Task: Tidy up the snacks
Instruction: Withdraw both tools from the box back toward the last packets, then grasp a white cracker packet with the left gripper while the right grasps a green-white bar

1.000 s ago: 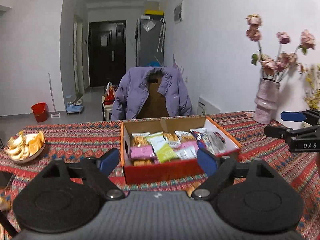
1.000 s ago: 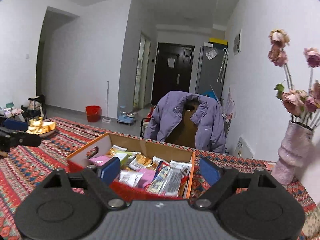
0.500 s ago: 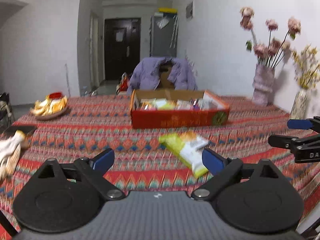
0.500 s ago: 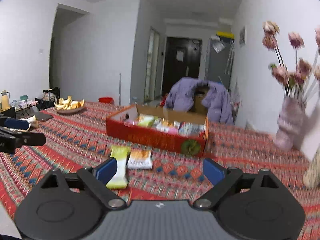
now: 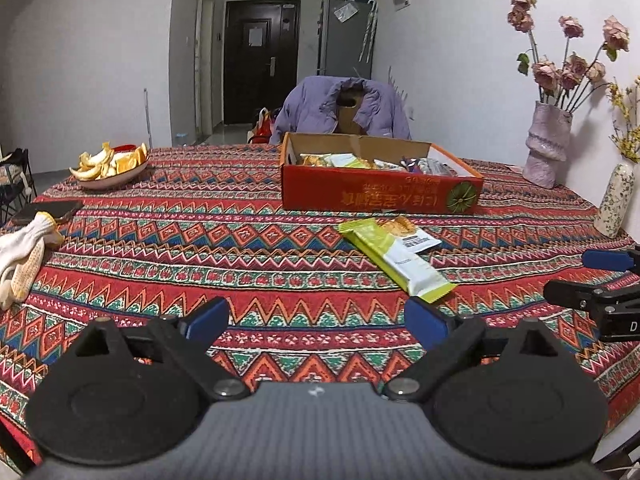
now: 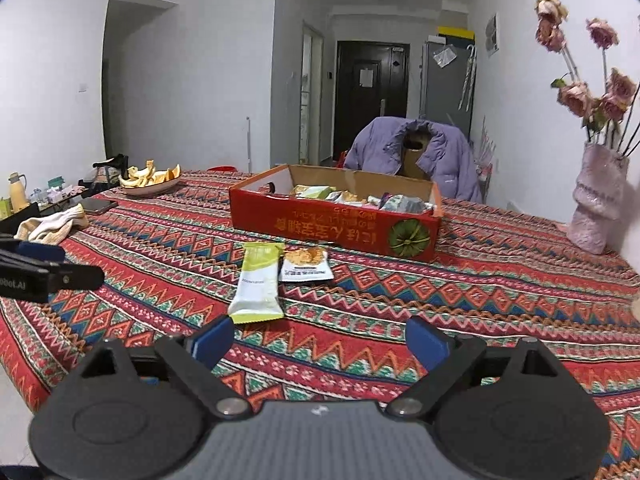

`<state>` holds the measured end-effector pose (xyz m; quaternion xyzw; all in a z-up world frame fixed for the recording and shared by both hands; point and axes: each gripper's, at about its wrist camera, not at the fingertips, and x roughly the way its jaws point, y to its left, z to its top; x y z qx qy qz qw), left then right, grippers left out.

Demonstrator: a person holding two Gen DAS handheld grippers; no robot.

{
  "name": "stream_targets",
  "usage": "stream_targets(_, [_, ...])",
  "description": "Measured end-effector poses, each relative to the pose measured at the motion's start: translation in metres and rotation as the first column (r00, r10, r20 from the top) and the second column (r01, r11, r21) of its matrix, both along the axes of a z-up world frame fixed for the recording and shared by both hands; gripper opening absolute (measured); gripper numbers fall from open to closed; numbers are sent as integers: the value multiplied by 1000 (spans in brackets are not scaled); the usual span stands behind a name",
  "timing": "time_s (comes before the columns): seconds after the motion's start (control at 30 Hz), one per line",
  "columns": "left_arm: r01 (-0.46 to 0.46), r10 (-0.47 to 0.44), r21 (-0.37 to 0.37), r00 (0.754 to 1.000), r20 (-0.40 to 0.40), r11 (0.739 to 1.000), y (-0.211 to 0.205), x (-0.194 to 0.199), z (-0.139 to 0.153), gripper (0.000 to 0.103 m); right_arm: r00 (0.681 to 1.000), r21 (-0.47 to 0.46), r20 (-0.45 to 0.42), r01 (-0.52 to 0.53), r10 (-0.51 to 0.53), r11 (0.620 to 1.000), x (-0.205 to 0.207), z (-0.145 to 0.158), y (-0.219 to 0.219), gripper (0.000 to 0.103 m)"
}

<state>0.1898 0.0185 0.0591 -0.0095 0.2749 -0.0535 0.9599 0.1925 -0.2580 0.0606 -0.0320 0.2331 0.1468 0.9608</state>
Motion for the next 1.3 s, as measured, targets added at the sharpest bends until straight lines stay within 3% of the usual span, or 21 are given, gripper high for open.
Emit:
stream_targets(0.23, [-74,72,-31,996,-46,997,28,22,-10,96,993,21,-80,-90,91,996,61,-14,37,90])
stream_targets(0.37, [-128,123,-46,989,-85,991,48,38,-16,96,982,6,-117,-148,148,989,108,-25,67,78])
stream_targets(0.5, [-160,154,-54,982,-105,986,61,52,-18,96,974,-3,-157,-168,166,986,150,-37,91,72])
stream_targets(0.6, [-172,165,-52,980,-115,984,63,61,-18,96,966,-21,-191,-179,172,984,168,-47,104,56])
stream_targets(0.63, [-175,167,-56,979,-121,983,64,64,-19,96,967,-41,-191,-179,168,983,170,-50,107,43])
stream_targets(0.7, [-174,164,-63,977,-136,983,62,73,-22,96,967,-32,-188,-181,172,983,169,-49,106,38])
stream_targets(0.9, [-142,127,-75,975,-182,987,30,120,-28,96,987,30,-90,-135,137,990,143,-19,60,36])
stream_targets(1.1, [-12,-19,-148,979,-202,989,-46,178,-29,96,996,31,-85,42,-40,999,136,-12,-22,36])
stream_targets(1.3, [52,-66,-82,980,-188,995,-117,218,-39,92,990,39,-97,102,-98,994,139,-16,-72,36])
